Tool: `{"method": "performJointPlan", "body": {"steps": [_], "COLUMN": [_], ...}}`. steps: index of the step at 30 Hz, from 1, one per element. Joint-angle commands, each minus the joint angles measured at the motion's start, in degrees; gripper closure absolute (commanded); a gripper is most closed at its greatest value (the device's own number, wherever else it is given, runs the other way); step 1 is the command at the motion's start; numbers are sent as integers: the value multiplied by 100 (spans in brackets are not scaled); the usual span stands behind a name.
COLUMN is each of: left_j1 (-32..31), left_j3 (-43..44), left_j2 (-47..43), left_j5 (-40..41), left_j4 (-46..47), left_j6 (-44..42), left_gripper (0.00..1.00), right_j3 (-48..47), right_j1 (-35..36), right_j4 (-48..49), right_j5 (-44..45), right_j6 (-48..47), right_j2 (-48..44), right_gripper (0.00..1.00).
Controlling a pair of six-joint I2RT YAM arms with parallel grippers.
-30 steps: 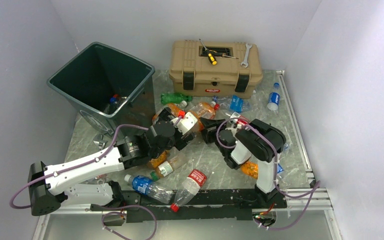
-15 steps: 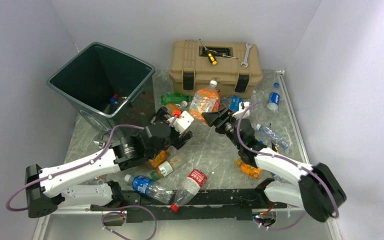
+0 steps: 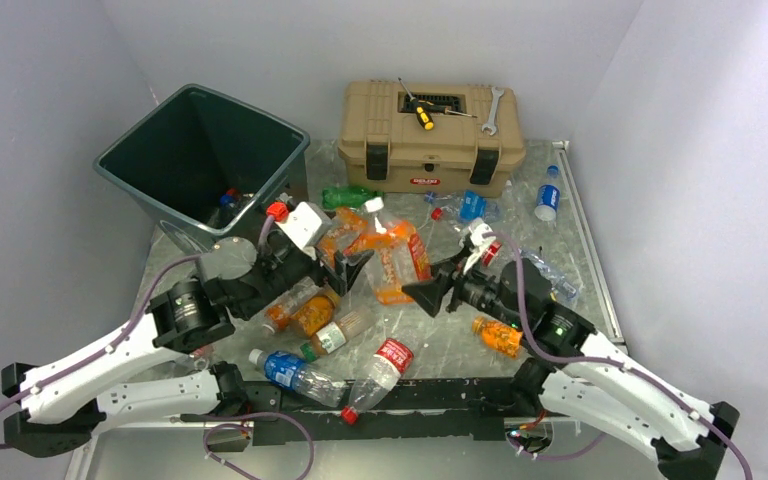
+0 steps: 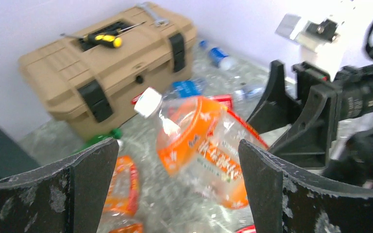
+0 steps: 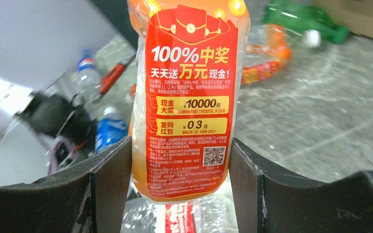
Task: Put the plastic bottles in the bin
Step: Pick up the plastic bottle at the center of the board.
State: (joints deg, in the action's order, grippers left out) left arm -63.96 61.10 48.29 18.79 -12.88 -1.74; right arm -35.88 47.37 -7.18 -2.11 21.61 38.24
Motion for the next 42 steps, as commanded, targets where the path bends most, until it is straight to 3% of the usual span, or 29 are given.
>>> {"method": "performJointPlan", "body": {"steps": [1, 5, 13, 20, 30, 42], "left_j1": [-29, -28, -28, -29, -20, 170], "left_j3": [407, 362, 92, 196, 182, 172], "left_j2": [-136, -341, -709, -59, 321, -96], "left_j5": [-1327, -1820, -1740, -2536, -3232, -2227], "left_j4": [-181, -188, 135, 241, 498, 413], "left_j6": [670, 1068, 1556, 1730, 1746, 1683], "left_gripper": [0, 1, 1, 1, 1, 0], "right_j3": [163, 329, 707, 1135, 1207, 1059], "right_j1": [219, 220, 220, 220, 220, 220], "right_j4": [147, 426, 1040, 2077, 2549, 2419], "right_j5": [-974, -1357, -1507, -1709, -2075, -2175], "right_j6": [-658, -596, -350, 271, 627, 612], "right_j2": [-737, -1183, -1683, -1955, -2113, -2376], "right_gripper": [100, 100, 100, 100, 100, 100]}}
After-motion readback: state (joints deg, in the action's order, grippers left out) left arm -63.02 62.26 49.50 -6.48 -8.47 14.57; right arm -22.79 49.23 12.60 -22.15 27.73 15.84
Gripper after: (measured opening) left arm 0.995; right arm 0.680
